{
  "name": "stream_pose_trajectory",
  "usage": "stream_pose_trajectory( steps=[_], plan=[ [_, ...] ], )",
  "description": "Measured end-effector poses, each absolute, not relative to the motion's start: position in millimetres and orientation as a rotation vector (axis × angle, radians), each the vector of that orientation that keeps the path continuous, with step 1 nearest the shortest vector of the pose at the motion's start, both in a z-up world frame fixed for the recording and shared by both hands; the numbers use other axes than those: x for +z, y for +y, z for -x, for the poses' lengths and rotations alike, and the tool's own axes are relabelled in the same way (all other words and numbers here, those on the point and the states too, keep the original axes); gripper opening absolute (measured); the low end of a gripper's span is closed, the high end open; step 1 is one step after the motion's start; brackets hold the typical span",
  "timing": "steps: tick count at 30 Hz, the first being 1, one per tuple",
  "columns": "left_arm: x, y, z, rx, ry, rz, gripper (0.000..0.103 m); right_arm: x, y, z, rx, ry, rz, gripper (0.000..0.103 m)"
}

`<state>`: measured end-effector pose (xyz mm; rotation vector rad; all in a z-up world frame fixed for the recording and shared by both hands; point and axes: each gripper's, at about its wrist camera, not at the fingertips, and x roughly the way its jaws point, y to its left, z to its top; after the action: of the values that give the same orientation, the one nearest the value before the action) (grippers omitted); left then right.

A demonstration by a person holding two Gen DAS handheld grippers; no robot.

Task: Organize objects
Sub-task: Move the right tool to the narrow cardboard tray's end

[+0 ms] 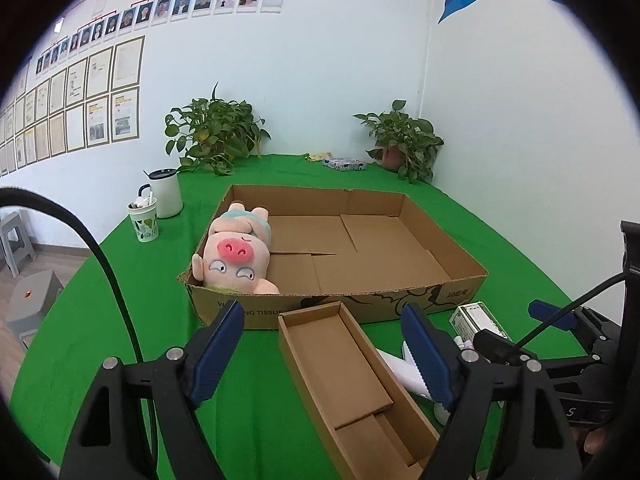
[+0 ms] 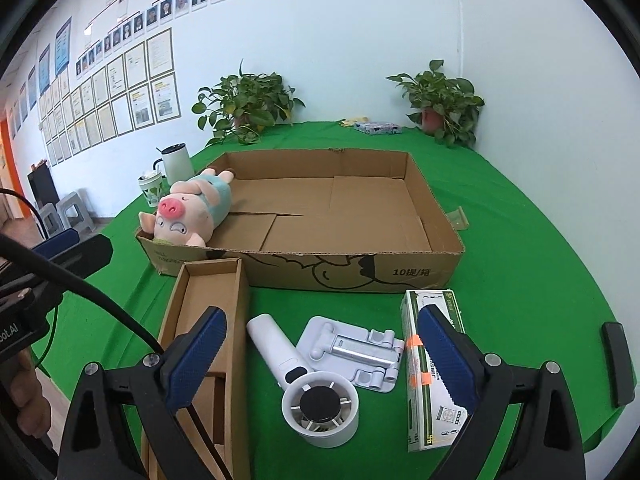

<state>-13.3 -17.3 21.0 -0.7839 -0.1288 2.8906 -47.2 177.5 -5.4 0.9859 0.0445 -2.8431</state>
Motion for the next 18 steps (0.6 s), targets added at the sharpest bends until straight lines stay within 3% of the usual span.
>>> stream_pose_trajectory(
  steps=[18],
  plan=[
    [2,-18,18,2.833,-0.201,0.871,0.080,-20,177,51,-2.781,0.028,-0.973,0.095]
  ],
)
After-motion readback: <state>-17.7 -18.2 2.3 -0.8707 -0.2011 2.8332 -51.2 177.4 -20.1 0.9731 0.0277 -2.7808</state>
